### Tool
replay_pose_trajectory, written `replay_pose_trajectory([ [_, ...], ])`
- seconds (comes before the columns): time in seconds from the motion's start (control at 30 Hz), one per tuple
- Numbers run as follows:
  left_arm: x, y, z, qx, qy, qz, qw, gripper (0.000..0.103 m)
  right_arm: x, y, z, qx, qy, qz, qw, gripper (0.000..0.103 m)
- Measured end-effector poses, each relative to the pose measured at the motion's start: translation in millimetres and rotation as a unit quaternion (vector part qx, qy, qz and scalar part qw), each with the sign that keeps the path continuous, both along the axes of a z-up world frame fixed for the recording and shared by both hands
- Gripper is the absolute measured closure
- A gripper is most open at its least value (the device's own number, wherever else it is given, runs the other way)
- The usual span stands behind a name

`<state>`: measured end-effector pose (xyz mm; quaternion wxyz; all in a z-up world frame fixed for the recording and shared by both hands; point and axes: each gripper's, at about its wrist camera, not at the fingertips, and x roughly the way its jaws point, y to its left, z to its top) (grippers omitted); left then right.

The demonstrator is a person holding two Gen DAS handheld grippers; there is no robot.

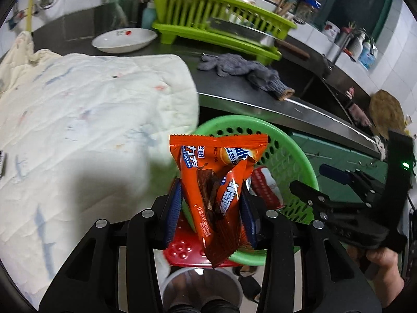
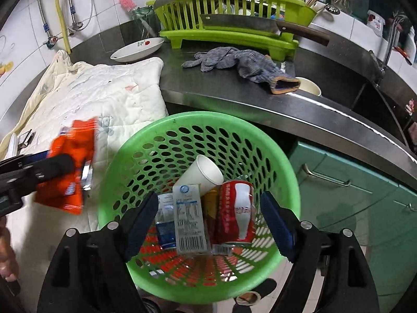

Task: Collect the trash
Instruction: 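Carry the wrapper and milk carton over the green basket and release both, then move both open tools back over the white lid and black box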

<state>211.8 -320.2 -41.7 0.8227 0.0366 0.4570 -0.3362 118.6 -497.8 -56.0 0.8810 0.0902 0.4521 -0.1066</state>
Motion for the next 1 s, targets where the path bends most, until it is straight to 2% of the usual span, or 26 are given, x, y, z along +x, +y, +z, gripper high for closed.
replay_pose_trajectory([
  [0.03, 0, -5, -2, 0.001, 0.002, -0.001, 1.0, 0.059, -2, 0, 1, -0.003, -0.001, 0.0, 1.0, 0.025],
  [0.17, 2, -17, -12, 0.003, 0.012, -0.003, 0.9999, 0.044, -14, -5, 6, 0.0, -0.008, -0.006, 1.0, 0.025],
  [0.47, -1, -24, -22, -0.016, 0.025, -0.02, 0.9993, 0.031, -21, 0, 12, -0.005, -0.013, 0.0, 1.0, 0.025],
  [0.7, -2, -9, -15, -0.014, 0.011, -0.016, 0.9997, 0.03, -20, 11, 16, -0.003, -0.018, 0.009, 1.0, 0.025],
  [1.0, 10, 53, 0, 0.012, -0.025, 0.041, 0.9988, 0.029, -6, 37, 20, 0.005, -0.021, 0.032, 0.999, 0.024],
])
